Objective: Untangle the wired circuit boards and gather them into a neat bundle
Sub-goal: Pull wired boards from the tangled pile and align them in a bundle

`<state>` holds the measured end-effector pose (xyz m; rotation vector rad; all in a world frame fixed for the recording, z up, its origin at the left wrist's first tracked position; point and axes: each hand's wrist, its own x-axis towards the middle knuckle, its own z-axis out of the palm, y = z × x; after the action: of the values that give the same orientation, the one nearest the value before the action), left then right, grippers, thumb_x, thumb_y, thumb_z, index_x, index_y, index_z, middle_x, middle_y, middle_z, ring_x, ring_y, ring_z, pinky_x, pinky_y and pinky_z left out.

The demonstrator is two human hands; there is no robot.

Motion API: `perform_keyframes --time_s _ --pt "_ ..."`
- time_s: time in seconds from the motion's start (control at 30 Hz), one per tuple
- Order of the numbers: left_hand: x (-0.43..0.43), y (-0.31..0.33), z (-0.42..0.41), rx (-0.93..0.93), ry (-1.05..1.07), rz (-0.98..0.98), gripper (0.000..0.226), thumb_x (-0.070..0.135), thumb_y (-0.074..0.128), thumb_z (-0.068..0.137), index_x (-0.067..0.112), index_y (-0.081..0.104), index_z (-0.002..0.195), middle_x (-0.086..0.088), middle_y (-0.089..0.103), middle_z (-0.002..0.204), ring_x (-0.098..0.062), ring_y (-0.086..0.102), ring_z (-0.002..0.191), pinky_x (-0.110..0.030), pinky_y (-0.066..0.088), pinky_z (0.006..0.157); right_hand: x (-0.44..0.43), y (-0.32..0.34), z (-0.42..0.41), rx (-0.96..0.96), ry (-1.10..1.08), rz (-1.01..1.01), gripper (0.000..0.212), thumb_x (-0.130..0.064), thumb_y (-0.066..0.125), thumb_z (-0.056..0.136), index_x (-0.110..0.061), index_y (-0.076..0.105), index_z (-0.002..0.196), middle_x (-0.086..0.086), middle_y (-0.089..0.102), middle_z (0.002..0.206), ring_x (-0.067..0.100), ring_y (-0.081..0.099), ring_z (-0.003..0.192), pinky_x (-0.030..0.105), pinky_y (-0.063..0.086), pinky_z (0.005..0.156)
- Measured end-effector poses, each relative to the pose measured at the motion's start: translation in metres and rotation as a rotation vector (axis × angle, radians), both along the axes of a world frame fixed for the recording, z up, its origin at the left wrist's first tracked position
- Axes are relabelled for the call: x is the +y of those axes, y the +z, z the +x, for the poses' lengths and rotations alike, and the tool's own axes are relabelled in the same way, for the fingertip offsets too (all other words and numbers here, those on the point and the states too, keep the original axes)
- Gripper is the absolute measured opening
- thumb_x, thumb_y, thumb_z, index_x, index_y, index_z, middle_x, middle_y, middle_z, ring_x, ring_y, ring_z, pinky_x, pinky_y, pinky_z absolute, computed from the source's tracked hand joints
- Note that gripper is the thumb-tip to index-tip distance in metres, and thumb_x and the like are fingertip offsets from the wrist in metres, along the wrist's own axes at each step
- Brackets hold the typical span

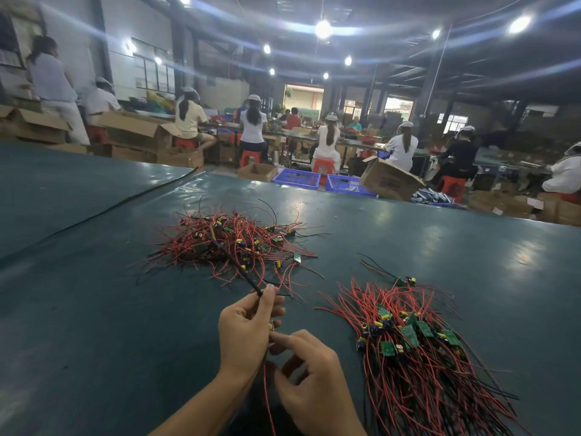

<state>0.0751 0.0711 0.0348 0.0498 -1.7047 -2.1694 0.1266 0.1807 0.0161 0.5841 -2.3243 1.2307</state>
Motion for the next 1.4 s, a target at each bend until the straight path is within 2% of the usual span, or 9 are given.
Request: perform_keyframes --time_s 0.37,0.5,0.6,0.67,0.8,0.93,1.1,1.27,1.4 --pt "0.004 0.001 -0.002 -0.151 -0.090 0.167 0.027 0.020 0.063 0.091 0.007 0.075 0.071 -0.012 0.073 0.075 -0.015 0.069 0.064 -0.022 0.053 0.051 -0.003 -0.001 0.003 0.137 -0.080 0.141 0.015 -0.032 0.064 0.082 -0.030 0.070 0.096 -0.019 0.065 0.088 -0.002 0.058 0.064 0.022 0.050 0.056" --pt "0.003 0.004 -0.002 -0.223 -0.228 0.312 0.022 0.020 0.062 0.091 0.003 0.075 0.082 -0.017 0.074 0.087 -0.021 0.071 0.070 -0.025 0.056 0.056 -0.005 0.006 0.001 0.051 -0.129 -0.276 0.004 -0.023 0.069 0.089 -0.023 0.067 0.086 -0.012 0.069 0.074 0.004 0.061 0.053 0.017 0.046 0.047" --pt "0.002 0.005 0.002 -0.254 -0.379 0.299 0.024 0.029 0.065 0.084 0.008 0.076 0.088 -0.019 0.074 0.094 -0.026 0.073 0.076 -0.027 0.058 0.061 0.001 0.016 0.000 -0.120 -0.184 -0.678 0.005 -0.021 0.063 0.089 -0.017 0.064 0.087 0.000 0.072 0.075 0.015 0.064 0.049 0.019 0.046 0.042" --pt "0.004 0.008 0.005 -0.295 -0.480 0.243 0.035 0.039 0.067 0.077 0.008 0.076 0.091 -0.021 0.073 0.093 -0.028 0.073 0.074 -0.029 0.058 0.061 0.004 0.019 -0.001 -0.188 -0.215 -0.779 0.006 -0.017 0.060 0.092 -0.013 0.064 0.090 0.000 0.071 0.073 0.014 0.063 0.049 0.019 0.044 0.038" --pt "0.007 0.009 0.010 -0.341 -0.535 0.126 0.050 0.048 0.077 0.060 0.007 0.077 0.089 -0.018 0.074 0.088 -0.023 0.071 0.069 -0.029 0.058 0.063 0.006 0.021 -0.003 -0.209 -0.264 -0.819 0.016 -0.016 0.059 0.093 -0.015 0.069 0.081 0.000 0.070 0.066 0.008 0.062 0.051 0.018 0.047 0.043" --pt "0.007 0.009 0.010 -0.284 -0.577 0.256 0.043 0.027 0.081 0.059 0.003 0.073 0.093 -0.012 0.072 0.077 -0.016 0.067 0.060 -0.021 0.053 0.054 0.008 0.021 -0.006 -0.322 -0.289 -0.975 0.021 -0.019 0.061 0.092 -0.012 0.069 0.074 0.002 0.063 0.060 0.011 0.054 0.046 0.023 0.044 0.041" --pt "0.008 0.008 0.011 -0.245 -0.612 0.119 0.028 0.026 0.077 0.065 0.009 0.078 0.087 -0.015 0.072 0.082 -0.018 0.068 0.068 -0.023 0.055 0.061 0.008 0.018 -0.010 -0.338 -0.311 -0.986 0.017 -0.023 0.065 0.090 -0.025 0.078 0.079 0.006 0.075 0.077 0.023 0.071 0.076 0.037 0.058 0.072" --pt "0.010 0.006 0.012 -0.243 -0.581 0.097 0.034 0.026 0.079 0.064 0.001 0.075 0.086 -0.018 0.072 0.081 -0.018 0.066 0.063 -0.023 0.054 0.058 0.007 0.016 -0.012 -0.274 -0.348 -0.886 0.025 -0.016 0.068 0.089 -0.030 0.079 0.071 0.001 0.074 0.069 0.011 0.068 0.064 0.021 0.054 0.060" --pt "0.012 0.007 0.012 -0.194 -0.554 0.014 0.025 0.015 0.080 0.070 -0.002 0.071 0.086 -0.017 0.071 0.073 -0.018 0.064 0.059 -0.021 0.051 0.053 0.013 0.015 -0.017 -0.410 -0.385 -1.030 0.021 -0.020 0.069 0.089 -0.019 0.079 0.071 0.015 0.068 0.068 0.029 0.060 0.066 0.040 0.054 0.065"
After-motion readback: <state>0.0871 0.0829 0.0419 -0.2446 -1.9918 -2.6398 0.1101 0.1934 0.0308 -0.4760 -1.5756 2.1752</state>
